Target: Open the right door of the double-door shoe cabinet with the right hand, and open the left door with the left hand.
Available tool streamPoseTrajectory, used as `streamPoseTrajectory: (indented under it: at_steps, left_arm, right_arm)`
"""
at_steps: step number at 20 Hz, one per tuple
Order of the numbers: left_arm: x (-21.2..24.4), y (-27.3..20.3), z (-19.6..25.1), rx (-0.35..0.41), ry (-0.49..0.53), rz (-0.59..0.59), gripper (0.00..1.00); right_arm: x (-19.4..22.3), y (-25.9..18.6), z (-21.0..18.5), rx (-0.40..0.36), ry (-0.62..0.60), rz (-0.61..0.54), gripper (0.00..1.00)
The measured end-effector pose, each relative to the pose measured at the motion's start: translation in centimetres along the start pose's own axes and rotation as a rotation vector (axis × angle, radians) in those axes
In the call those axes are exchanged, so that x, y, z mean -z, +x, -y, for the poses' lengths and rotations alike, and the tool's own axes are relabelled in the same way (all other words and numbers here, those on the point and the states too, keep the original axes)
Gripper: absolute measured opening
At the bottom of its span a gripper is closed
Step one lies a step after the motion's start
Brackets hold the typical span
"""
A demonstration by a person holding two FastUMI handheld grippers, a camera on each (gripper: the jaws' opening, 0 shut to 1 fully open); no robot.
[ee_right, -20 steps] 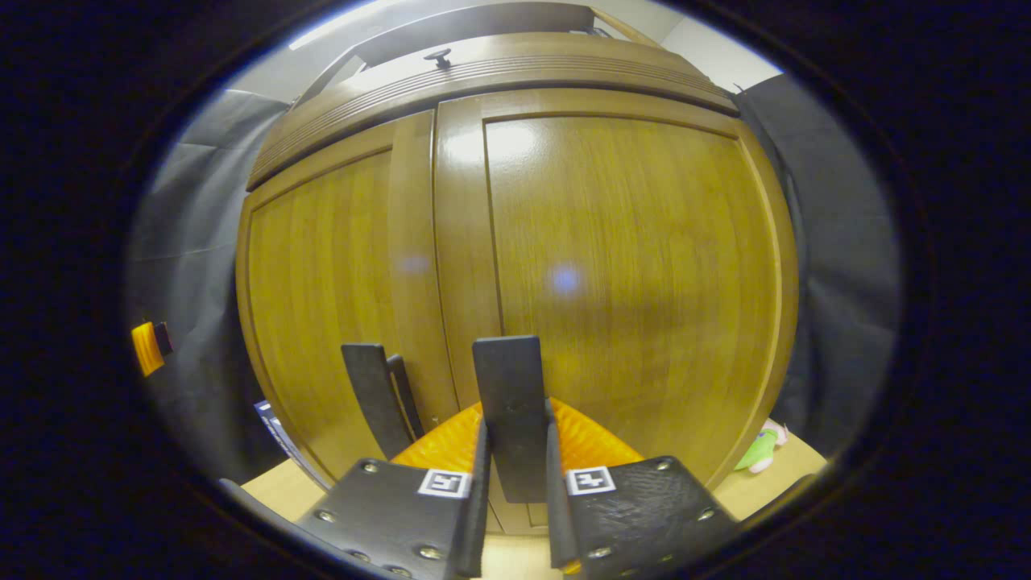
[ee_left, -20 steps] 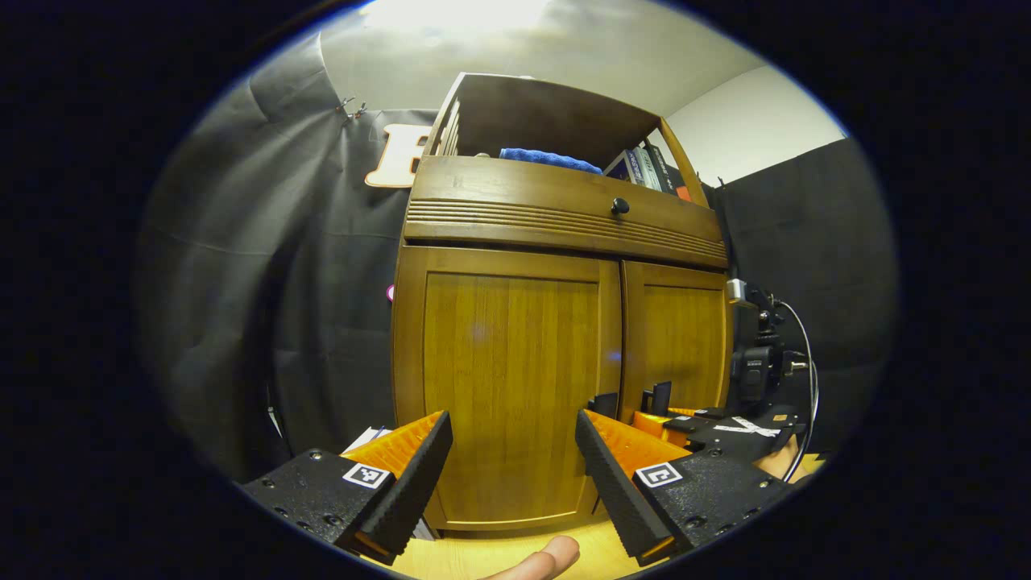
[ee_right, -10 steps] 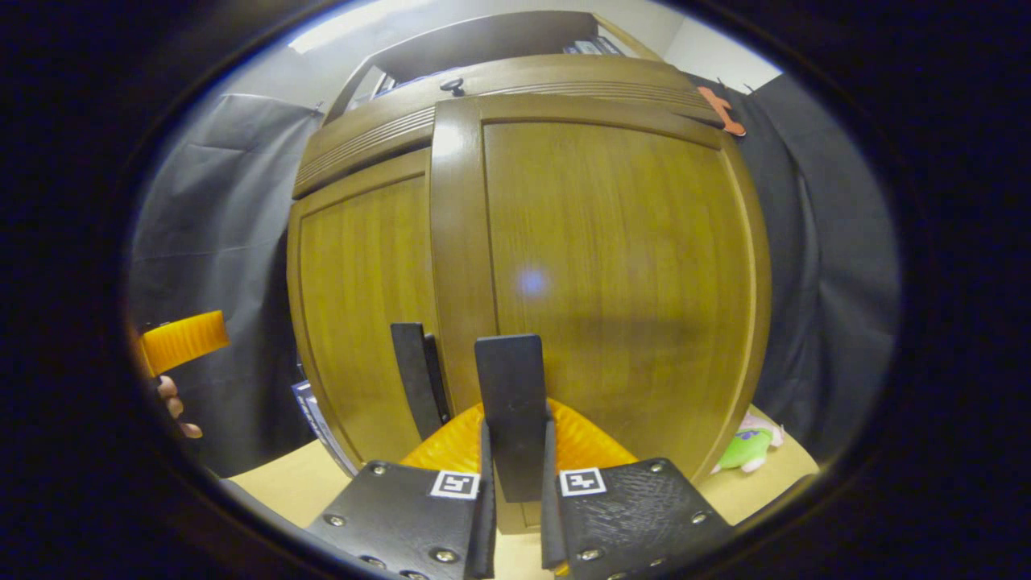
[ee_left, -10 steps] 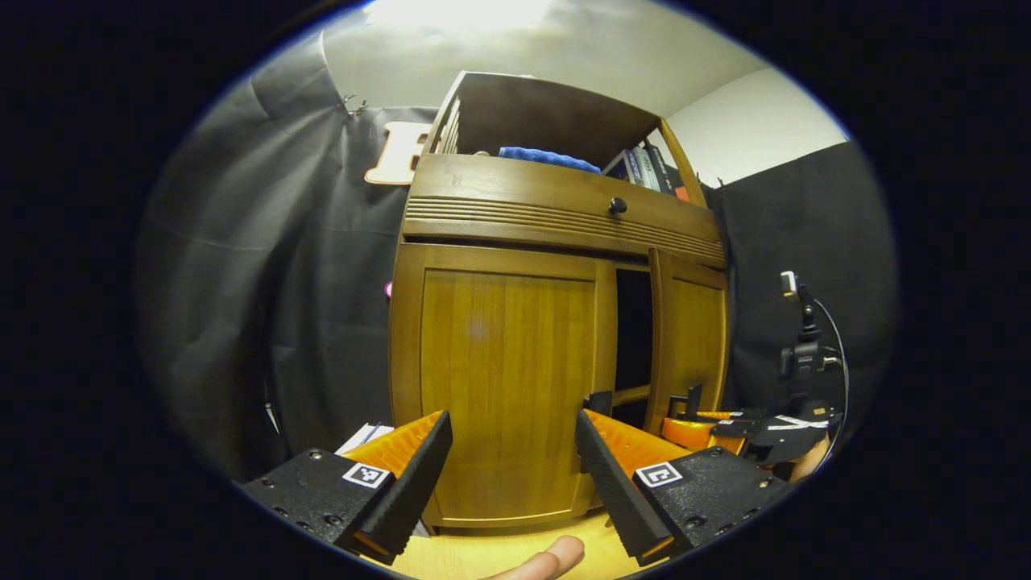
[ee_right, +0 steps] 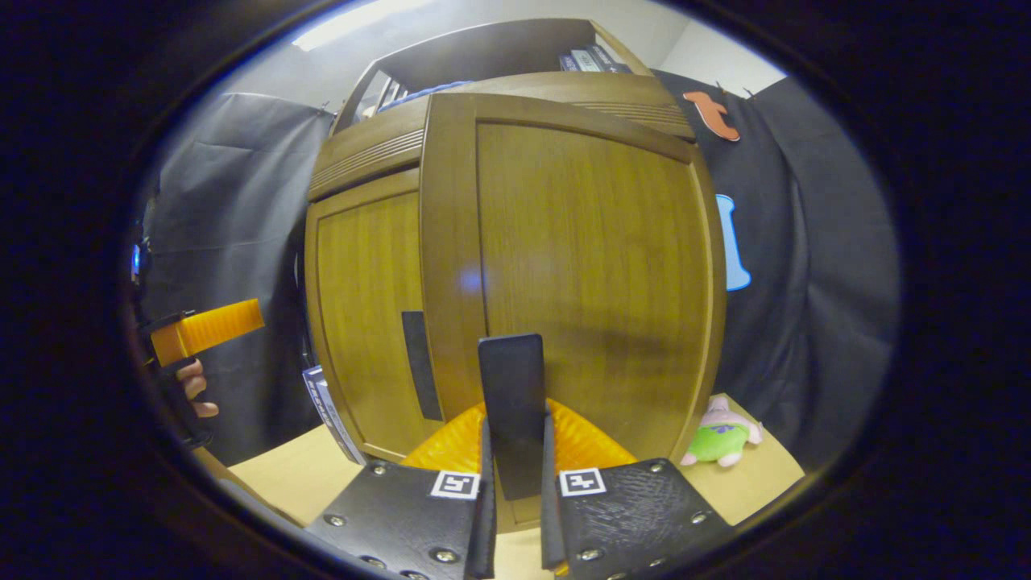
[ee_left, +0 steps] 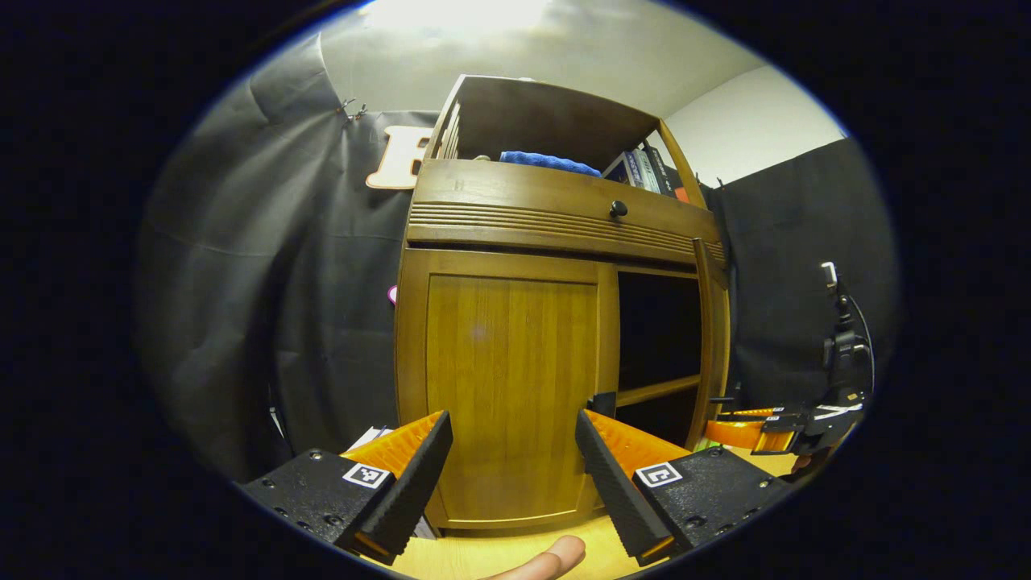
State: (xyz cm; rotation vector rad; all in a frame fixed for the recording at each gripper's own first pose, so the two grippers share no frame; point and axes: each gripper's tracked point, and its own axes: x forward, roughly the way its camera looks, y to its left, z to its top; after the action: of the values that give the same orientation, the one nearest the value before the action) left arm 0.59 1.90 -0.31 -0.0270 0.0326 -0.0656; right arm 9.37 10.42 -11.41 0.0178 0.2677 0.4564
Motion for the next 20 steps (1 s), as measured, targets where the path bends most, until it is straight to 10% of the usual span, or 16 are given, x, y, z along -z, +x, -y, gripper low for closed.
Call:
streamPoseTrajectory:
  at_steps: [20]
  left_arm:
    - [0.8,0.4,0.8,0.037,-0.011,-0.028,0.92]
  right_arm:
    - [0.2,-6.9,5.5,0.121,0.034,0.030,0.21]
